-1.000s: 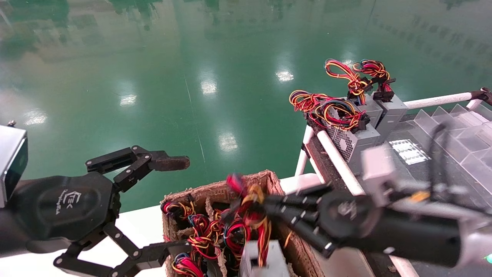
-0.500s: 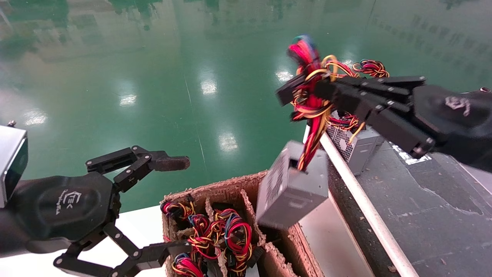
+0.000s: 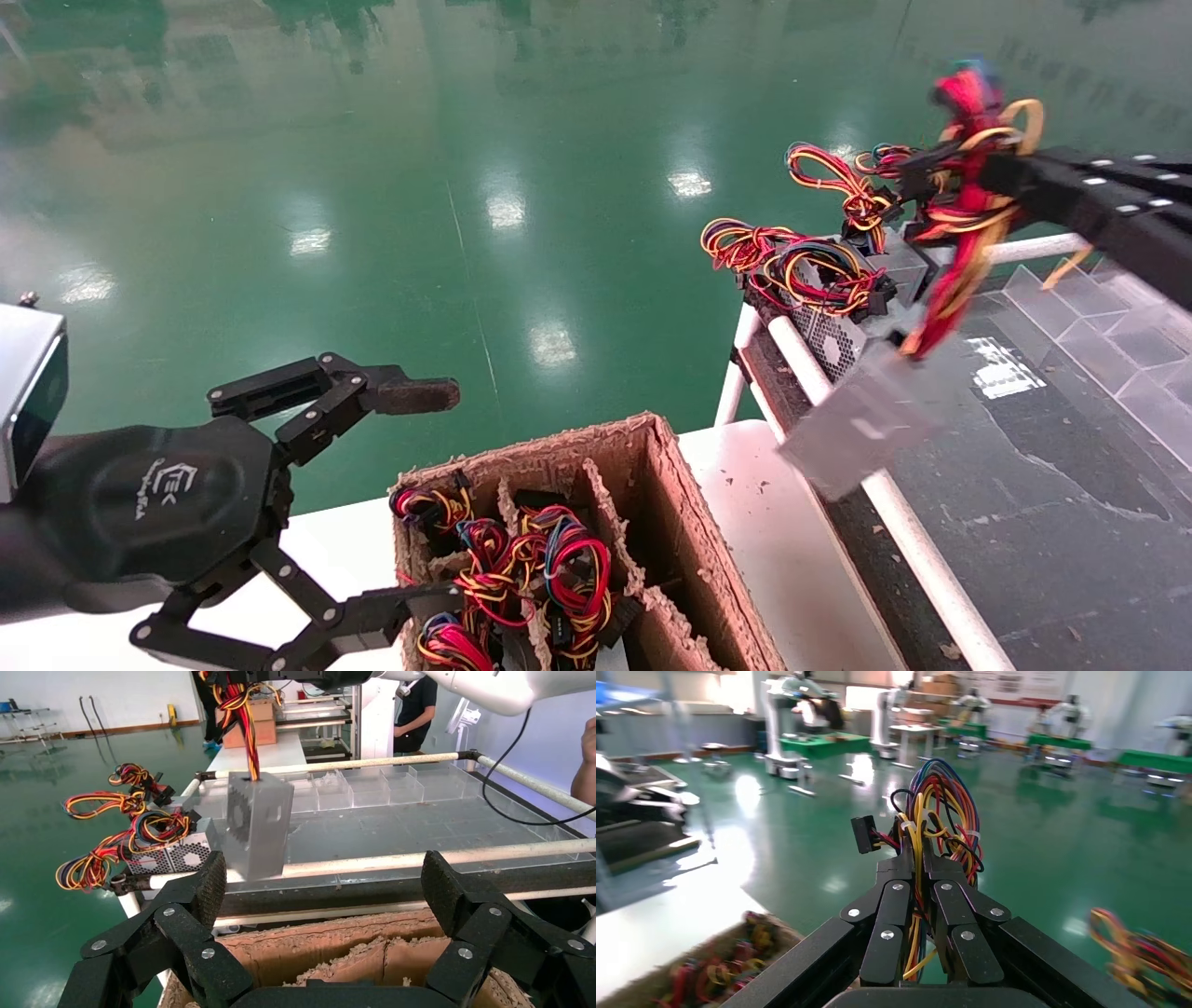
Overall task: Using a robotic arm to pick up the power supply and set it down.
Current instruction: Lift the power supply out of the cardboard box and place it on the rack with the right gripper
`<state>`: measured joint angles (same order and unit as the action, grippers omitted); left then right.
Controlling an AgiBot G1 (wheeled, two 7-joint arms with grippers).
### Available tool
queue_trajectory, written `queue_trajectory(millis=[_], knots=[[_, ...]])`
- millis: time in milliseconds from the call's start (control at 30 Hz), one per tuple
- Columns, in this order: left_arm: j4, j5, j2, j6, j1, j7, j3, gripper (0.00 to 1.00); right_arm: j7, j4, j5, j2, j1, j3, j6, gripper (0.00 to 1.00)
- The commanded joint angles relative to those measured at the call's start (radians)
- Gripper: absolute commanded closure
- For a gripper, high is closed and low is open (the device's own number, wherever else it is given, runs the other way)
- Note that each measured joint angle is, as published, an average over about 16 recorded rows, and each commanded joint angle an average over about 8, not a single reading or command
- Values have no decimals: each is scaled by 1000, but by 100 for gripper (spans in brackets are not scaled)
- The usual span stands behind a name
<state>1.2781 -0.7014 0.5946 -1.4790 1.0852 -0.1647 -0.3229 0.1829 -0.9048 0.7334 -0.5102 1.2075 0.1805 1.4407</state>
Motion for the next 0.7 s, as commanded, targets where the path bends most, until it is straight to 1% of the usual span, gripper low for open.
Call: queue_trajectory(millis=[33, 167, 333, 500, 700], knots=[[0, 0, 0, 0, 0, 0, 0, 0, -15, 27, -3, 22, -7, -12, 3, 100], [0, 0, 0, 0, 0, 0, 0, 0, -53, 80, 9, 56, -25, -25, -10, 100], [0, 0, 0, 0, 0, 0, 0, 0, -108, 144, 40, 76, -40, -34, -64, 100], [0, 0, 0, 0, 0, 0, 0, 0, -143, 202, 78, 59, -31, -24, -116, 100], [0, 0, 0, 0, 0, 0, -1, 0, -166, 267, 148, 16, 32, 18, -134, 100]])
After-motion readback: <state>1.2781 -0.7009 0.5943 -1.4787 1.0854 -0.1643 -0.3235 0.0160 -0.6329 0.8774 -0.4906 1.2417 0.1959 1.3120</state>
